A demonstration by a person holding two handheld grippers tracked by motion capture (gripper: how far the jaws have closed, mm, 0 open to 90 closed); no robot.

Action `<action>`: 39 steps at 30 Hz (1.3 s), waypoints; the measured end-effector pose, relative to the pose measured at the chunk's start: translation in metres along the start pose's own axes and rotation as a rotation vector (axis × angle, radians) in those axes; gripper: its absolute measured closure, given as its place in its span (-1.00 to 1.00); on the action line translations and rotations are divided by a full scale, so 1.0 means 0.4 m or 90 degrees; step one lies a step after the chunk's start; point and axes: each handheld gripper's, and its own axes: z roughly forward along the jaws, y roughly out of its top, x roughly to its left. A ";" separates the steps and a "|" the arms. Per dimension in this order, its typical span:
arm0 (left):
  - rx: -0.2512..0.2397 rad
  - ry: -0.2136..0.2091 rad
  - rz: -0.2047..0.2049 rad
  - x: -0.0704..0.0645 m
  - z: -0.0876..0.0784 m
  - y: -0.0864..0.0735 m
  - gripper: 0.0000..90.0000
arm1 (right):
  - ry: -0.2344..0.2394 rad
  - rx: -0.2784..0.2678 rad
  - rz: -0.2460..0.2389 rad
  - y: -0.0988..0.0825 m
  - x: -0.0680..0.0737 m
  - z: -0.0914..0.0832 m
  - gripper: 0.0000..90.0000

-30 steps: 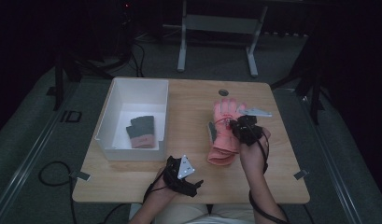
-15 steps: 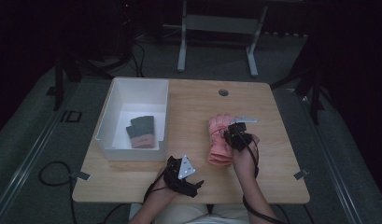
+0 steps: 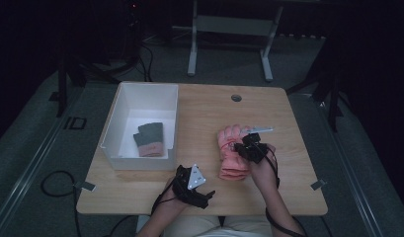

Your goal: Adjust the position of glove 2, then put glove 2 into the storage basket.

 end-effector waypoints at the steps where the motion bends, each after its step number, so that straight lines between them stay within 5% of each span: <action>1: 0.002 0.000 -0.001 0.000 0.002 0.000 -0.95 | 0.004 0.001 -0.003 -0.002 0.000 -0.002 0.88; 14: -0.033 -0.016 -0.029 0.010 -0.007 0.003 -0.92 | 0.024 -0.020 -0.043 0.011 0.002 -0.031 0.39; 18: -0.063 -0.029 -0.035 0.014 -0.022 0.024 -0.91 | 0.026 -0.041 -0.065 0.012 -0.028 -0.060 0.29; 19: -0.084 -0.039 -0.053 0.019 -0.025 0.031 -0.91 | 0.027 -0.052 -0.068 0.012 -0.044 -0.077 0.29; 26: -0.100 -0.080 -0.080 0.032 -0.019 0.063 -0.89 | 0.015 -0.081 -0.108 0.007 -0.096 -0.123 0.34; 31: -0.094 -0.078 -0.012 0.042 0.003 0.155 -0.86 | 0.016 -0.097 -0.096 0.006 -0.119 -0.136 0.52; 39: -0.063 -0.064 -0.038 0.105 0.060 0.263 -0.78 | 0.023 -0.114 -0.082 0.024 -0.104 -0.096 0.55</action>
